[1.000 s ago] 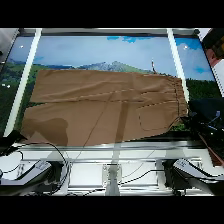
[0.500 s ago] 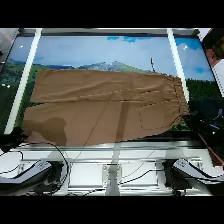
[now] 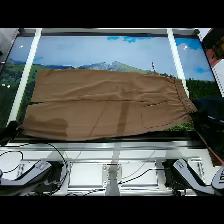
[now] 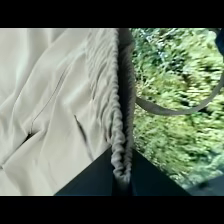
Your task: Fold the clothes and pants, and hang the long-sleeved shirts on hangers.
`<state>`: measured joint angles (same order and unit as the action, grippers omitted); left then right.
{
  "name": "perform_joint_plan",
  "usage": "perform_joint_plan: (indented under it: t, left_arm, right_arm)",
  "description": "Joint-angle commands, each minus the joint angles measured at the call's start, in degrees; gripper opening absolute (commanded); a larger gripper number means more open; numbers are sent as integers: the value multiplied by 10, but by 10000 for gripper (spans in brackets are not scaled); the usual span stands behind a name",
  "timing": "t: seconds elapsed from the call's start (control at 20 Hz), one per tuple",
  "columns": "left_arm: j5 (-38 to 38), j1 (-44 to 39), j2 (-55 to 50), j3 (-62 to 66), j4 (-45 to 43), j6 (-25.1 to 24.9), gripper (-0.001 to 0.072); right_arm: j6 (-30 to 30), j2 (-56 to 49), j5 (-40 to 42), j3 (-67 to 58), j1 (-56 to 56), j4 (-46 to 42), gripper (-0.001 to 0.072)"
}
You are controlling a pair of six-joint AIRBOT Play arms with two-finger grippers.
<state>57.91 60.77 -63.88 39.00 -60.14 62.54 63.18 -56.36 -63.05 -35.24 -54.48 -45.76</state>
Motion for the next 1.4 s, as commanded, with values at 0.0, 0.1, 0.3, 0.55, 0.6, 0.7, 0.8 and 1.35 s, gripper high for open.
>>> perform_joint_plan:
  t: [0.0, 0.1, 0.3, 0.55, 0.6, 0.7, 0.8, 1.35]
  left_arm:
    - [2, -40, 27, 48, 50, -10, 20]
    - [-5, -88, 28, 88, 49, 25, 19]
    - [-91, -196, 22, 159, 49, 89, 17]
    - [-166, -294, -60, 261, -26, 221, 16]
    - [-165, -309, -86, 290, -45, 249, 17]
    - [-165, -332, -139, 348, -59, 281, 16]
    - [-162, -350, -191, 400, -61, 306, 16]
    - [-259, -402, -370, 499, -76, 433, 18]
  right_arm:
    - [93, 36, -40, -66, 30, -119, 40]
    - [145, 37, -48, -117, 92, -208, 40]
    - [207, 33, 12, -179, 203, -254, 40]
    - [265, -59, 40, -258, 268, -265, 40]
    - [275, -86, 42, -280, 278, -266, 40]
    - [283, -144, 44, -331, 296, -266, 40]
    - [309, -206, 54, -390, 311, -267, 40]
    - [493, -425, 252, -530, 369, -261, 41]
